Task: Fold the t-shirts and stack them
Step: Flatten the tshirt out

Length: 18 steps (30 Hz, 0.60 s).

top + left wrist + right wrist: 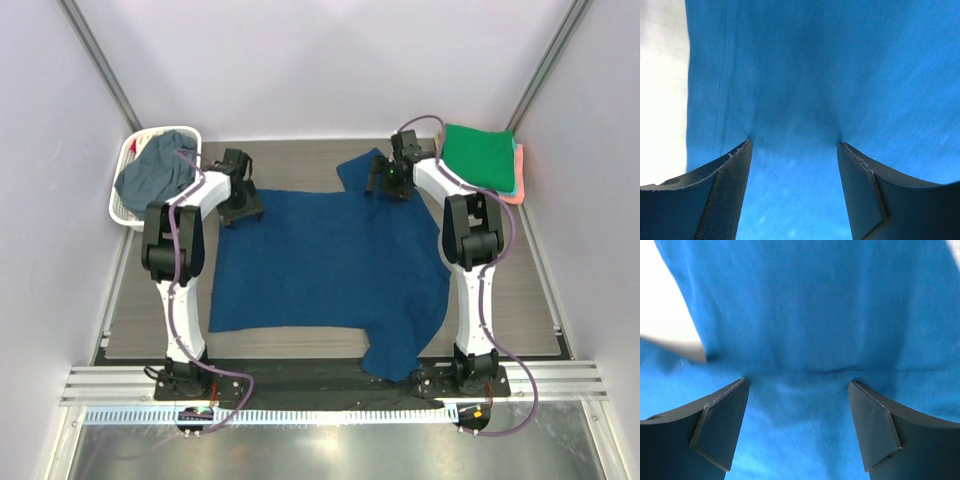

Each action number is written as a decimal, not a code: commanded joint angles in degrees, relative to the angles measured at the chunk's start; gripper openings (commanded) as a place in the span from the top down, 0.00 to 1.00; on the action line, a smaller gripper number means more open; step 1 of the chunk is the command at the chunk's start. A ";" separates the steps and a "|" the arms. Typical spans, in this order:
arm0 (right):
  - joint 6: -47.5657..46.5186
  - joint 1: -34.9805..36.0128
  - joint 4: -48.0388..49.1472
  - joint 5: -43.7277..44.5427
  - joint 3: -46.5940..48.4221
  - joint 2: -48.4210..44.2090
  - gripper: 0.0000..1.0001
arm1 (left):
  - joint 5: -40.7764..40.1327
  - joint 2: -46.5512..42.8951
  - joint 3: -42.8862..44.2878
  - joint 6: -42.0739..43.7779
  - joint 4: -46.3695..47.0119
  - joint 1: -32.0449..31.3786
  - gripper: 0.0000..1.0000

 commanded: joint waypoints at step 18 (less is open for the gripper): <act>2.18 -1.46 4.44 -7.51 35.81 16.46 0.12 | 1.47 16.99 47.02 0.94 -16.41 5.04 0.33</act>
